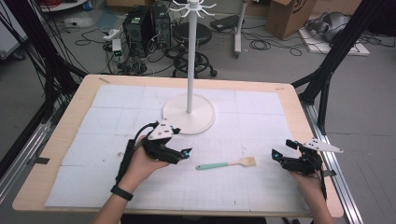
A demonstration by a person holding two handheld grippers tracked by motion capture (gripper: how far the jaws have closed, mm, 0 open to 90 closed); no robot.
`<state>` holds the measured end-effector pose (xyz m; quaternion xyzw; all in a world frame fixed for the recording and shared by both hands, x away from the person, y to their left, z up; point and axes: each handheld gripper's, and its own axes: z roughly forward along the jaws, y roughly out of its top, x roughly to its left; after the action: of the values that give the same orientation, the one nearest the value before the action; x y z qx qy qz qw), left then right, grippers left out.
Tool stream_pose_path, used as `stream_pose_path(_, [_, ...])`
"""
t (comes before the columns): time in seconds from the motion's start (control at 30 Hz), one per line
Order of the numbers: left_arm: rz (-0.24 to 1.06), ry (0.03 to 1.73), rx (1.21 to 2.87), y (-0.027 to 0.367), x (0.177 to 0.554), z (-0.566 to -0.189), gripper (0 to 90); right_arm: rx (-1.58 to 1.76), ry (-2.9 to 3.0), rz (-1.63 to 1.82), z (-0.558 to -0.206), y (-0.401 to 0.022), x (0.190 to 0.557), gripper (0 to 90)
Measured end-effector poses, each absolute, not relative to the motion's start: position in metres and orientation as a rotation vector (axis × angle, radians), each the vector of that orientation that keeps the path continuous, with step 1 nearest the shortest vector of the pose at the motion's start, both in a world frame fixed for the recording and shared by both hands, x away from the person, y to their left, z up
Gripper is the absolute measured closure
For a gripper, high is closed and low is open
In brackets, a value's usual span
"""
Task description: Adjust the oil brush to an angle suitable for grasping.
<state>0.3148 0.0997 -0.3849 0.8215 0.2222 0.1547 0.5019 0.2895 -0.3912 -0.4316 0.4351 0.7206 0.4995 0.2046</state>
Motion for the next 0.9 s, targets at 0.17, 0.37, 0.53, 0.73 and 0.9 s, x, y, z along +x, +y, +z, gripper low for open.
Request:
stream_pose_path(0.17, [0.425,0.566,1.961,0.138,0.311,-0.386,19.9,1.211,2.018,1.387,-0.432,-0.389,0.291,15.0])
stream_pose_path(0.37, [0.494,0.661,1.901,0.185,0.306,-0.394,19.0,1.207,2.021,1.380,-0.433,-0.388,0.291,15.0])
stream_pose_path(0.53, [0.516,0.735,1.853,0.212,0.305,-0.405,18.9,1.215,2.018,1.379,-0.433,-0.386,0.292,15.0])
stream_pose_path(0.73, [0.535,0.775,1.847,0.234,0.307,-0.422,18.9,1.208,2.004,1.409,-0.430,-0.382,0.292,15.0])
stream_pose_path(0.9, [0.539,0.798,1.799,0.244,0.308,-0.422,18.6,1.204,2.014,1.388,-0.432,-0.382,0.293,15.0])
